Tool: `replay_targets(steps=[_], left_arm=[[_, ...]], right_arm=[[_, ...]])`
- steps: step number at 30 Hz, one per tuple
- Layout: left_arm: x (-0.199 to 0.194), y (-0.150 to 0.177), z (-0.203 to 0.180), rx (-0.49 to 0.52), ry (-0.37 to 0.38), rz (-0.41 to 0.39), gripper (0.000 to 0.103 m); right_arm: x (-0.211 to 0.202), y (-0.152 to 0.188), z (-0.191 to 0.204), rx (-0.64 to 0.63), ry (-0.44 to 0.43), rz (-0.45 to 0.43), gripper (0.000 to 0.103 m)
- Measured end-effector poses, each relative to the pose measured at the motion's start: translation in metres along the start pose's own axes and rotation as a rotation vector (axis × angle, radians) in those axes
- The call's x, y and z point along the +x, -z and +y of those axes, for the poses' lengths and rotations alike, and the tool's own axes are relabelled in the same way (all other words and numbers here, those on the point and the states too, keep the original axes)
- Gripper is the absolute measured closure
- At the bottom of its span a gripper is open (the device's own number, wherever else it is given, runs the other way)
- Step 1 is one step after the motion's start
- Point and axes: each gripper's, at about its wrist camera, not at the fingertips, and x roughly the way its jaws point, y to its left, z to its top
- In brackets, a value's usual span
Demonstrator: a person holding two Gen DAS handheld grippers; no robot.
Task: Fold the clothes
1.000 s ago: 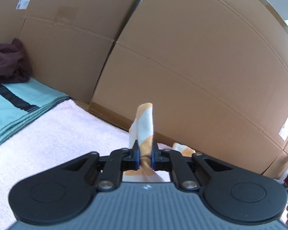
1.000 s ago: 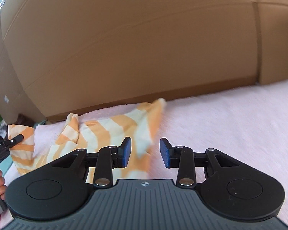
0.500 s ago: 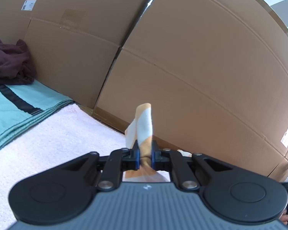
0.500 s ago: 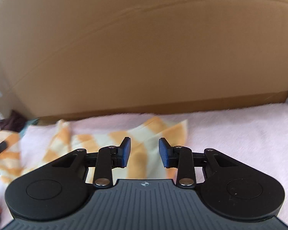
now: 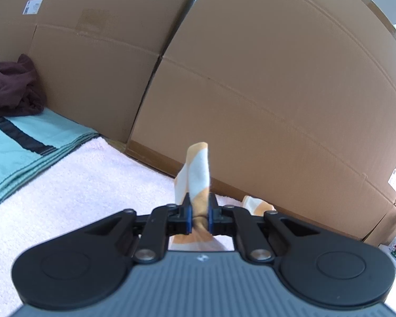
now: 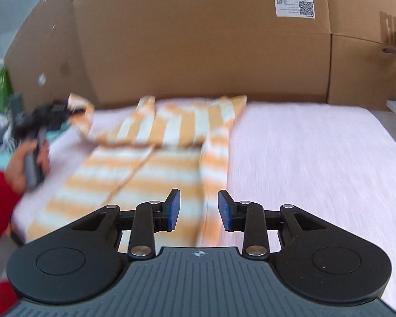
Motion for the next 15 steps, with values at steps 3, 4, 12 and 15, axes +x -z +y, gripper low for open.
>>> replay_targets(steps=[3, 4, 12, 15], left_arm=[[0.001, 0.001, 0.001, -0.006, -0.017, 0.007, 0.096], [0.001, 0.001, 0.001, -0.007, -0.023, 0.008, 0.096], [0.003, 0.002, -0.005, 0.025, -0.021, 0.018, 0.097], [0.002, -0.006, -0.008, -0.007, 0.001, 0.029, 0.098]], right_arm=[[-0.032, 0.027, 0.013, -0.016, -0.001, 0.04, 0.069], [-0.042, 0.036, 0.016, -0.013, 0.0, 0.044, 0.069], [-0.06, 0.073, 0.025, 0.0, 0.124, 0.006, 0.084], [-0.065, 0.077, 0.013, 0.083, 0.102, -0.021, 0.097]])
